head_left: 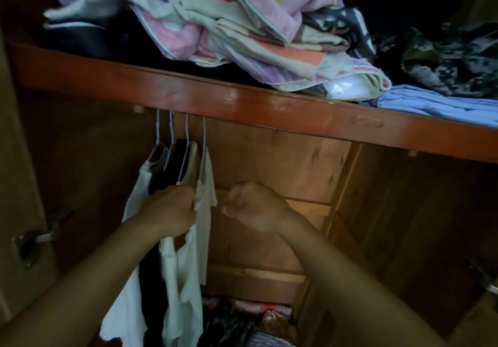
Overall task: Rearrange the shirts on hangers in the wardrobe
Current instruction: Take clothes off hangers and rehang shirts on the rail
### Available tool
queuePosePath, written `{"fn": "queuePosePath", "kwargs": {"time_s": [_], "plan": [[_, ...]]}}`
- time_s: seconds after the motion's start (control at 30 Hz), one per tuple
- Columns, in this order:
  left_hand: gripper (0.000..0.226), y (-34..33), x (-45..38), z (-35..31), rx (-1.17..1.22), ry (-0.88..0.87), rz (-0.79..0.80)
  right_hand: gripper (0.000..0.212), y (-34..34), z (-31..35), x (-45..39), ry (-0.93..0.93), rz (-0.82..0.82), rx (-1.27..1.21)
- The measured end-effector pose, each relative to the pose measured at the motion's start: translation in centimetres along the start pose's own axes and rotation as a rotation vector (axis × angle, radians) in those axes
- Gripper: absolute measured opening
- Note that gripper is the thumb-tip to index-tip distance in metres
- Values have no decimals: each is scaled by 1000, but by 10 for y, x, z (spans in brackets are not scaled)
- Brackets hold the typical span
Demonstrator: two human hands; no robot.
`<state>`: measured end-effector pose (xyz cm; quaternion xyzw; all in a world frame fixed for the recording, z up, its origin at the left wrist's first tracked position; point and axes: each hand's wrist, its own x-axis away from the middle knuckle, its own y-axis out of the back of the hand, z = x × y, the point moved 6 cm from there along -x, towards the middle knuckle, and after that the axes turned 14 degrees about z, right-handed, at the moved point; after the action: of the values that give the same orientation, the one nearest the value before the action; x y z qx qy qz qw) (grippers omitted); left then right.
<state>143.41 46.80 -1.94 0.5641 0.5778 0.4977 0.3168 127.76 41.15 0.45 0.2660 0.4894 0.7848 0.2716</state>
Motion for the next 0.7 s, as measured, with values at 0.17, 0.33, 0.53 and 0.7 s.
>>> {"fn": "queuePosePath", "kwargs": {"time_s": [0.17,0.33,0.53,0.7], "plan": [[18,-2,10,10,27,26,-5,42,-17,26,-58,41,3,-100],[28,-7,18,20,88,54,-20,28,-25,35,-95,-7,-55,-73],[24,-6,22,38,55,87,-40,24,-26,31,-115,-92,-158,35],[33,-2,25,37,54,69,-63,19,-14,19,-106,-139,-324,34]]}}
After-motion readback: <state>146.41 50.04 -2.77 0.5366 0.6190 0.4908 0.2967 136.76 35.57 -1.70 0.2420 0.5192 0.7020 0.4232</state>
